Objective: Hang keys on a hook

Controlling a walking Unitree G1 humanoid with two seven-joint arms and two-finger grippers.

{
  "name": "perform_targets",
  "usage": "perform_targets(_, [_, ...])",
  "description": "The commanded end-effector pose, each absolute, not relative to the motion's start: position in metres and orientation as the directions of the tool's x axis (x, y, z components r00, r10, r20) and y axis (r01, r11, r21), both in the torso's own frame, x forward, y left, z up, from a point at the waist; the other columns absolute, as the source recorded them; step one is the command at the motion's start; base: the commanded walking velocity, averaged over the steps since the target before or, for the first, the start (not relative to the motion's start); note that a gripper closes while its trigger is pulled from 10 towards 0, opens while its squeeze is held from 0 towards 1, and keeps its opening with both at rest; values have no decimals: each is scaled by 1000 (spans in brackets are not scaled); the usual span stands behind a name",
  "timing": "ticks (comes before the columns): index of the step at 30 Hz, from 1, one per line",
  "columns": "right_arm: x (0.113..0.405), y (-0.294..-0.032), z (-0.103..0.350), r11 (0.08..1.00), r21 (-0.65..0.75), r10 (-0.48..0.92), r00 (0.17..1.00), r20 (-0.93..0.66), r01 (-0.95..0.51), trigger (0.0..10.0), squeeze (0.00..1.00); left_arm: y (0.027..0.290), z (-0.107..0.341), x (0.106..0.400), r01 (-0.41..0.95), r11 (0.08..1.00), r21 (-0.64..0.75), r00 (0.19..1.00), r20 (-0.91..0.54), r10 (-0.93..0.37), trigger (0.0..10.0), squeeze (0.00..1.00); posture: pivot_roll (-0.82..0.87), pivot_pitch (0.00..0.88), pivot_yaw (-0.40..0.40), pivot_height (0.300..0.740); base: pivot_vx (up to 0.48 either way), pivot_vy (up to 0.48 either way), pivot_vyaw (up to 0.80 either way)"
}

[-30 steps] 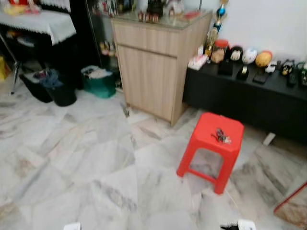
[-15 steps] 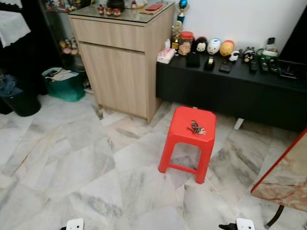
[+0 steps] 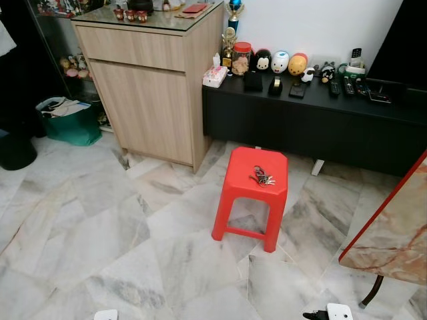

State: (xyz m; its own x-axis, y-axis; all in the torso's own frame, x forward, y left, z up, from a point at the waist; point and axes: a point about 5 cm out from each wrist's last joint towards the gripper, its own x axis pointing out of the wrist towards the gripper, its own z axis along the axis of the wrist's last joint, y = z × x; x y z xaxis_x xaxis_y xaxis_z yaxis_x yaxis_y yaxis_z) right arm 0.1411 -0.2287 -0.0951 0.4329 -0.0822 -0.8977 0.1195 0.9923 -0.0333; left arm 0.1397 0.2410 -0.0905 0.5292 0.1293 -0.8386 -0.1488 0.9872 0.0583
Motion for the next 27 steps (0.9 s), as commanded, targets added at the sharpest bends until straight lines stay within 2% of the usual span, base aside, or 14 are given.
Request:
perform_targets(1, [139,-230,-95,992,-35,-85,430,-899,123,10000,0,241,-92,135,-139,988,66,521,-843,130,10000,0,53,0,-28,740,0,-480,-669])
perform_targets(27, [139,-230,-96,993,-34,-81,426,-901,117,10000,0,236,-92,138,-158,986,46,528,-840,124,10000,0,54,0,-31,740,0,-13,-662])
